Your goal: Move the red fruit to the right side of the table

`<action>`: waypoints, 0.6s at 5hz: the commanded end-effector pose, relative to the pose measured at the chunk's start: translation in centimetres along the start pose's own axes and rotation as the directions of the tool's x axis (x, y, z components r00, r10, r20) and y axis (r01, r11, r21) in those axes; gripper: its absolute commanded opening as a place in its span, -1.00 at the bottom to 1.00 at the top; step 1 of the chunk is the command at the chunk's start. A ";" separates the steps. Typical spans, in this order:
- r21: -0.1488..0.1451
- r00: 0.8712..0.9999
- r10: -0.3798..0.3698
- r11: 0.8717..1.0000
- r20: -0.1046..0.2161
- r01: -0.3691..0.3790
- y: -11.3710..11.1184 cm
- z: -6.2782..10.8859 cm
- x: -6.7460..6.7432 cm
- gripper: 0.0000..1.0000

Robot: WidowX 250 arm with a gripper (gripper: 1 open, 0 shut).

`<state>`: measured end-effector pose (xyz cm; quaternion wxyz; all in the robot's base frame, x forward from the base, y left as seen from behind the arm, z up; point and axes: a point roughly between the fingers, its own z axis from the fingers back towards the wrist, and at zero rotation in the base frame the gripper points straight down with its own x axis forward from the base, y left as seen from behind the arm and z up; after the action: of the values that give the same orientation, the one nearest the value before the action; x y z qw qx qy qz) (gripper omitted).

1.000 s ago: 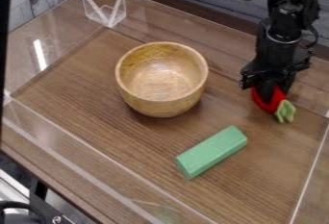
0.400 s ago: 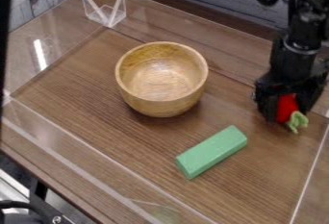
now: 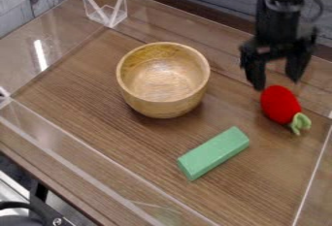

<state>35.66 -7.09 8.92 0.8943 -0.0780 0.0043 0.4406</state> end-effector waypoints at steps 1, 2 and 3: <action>-0.095 1.000 -0.006 0.995 0.024 0.008 -0.9 4.9 1.2 1.00; -0.121 0.999 0.034 0.992 0.016 -0.032 -0.7 7.8 2.3 1.00; -0.147 0.998 0.068 0.987 0.008 -0.066 -0.3 10.3 2.7 1.00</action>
<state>36.84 -3.55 15.95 0.8710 -0.1179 0.0048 0.4769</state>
